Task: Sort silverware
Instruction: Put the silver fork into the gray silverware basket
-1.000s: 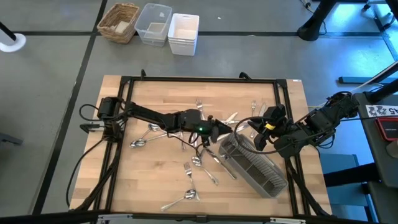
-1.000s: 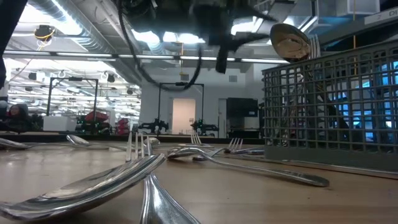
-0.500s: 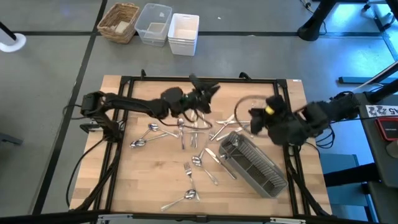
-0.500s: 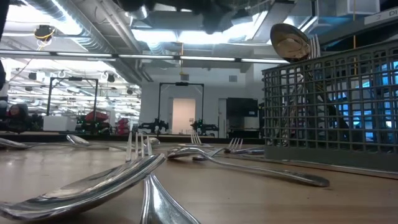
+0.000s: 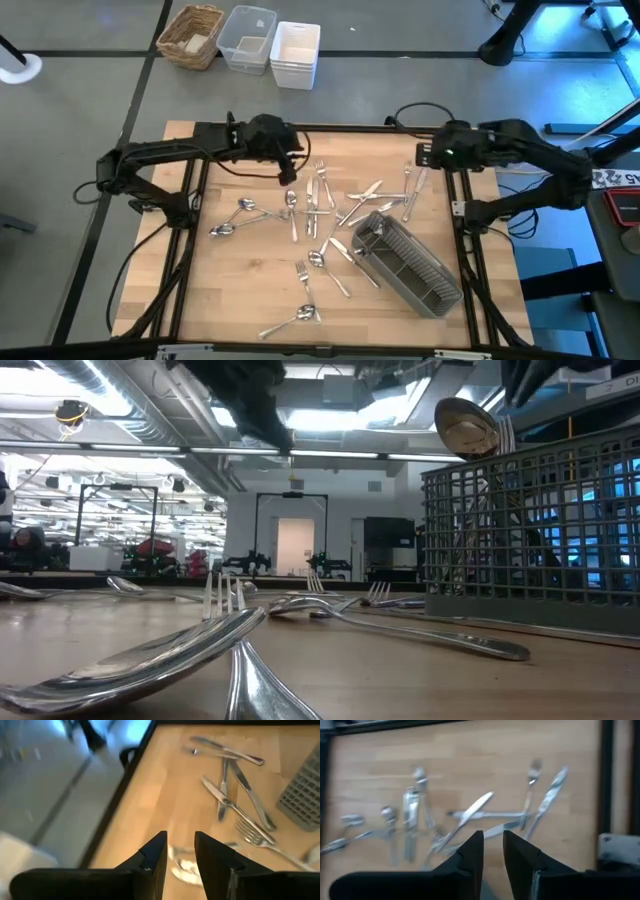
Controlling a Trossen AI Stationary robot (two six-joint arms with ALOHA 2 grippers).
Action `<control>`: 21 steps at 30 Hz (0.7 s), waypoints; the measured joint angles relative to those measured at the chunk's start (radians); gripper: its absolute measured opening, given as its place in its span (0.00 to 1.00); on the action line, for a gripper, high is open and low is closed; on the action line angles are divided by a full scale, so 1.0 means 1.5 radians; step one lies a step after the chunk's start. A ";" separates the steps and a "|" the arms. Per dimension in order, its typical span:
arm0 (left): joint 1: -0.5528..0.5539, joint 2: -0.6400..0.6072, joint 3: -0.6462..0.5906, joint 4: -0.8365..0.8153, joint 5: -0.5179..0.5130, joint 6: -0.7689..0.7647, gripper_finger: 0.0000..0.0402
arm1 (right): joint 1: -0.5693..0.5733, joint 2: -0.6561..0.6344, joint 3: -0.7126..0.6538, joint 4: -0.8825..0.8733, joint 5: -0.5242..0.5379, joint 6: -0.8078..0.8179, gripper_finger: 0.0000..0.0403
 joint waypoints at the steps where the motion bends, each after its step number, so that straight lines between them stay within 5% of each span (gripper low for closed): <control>1: 0.007 0.000 0.000 -0.024 0.002 -0.020 0.23 | -0.021 0.002 -0.012 0.002 -0.001 -0.018 0.19; 7: 0.048 0.001 0.000 -0.115 0.015 -0.049 0.23 | -0.155 0.011 -0.109 0.080 -0.077 -0.139 0.19; 12: 0.116 0.001 0.000 -0.136 0.118 -0.070 0.23 | -0.250 0.011 -0.204 0.194 -0.176 -0.228 0.19; 21: 0.223 0.002 0.000 -0.137 0.169 -0.023 0.23 | -0.349 0.016 -0.372 0.294 -0.206 -0.256 0.19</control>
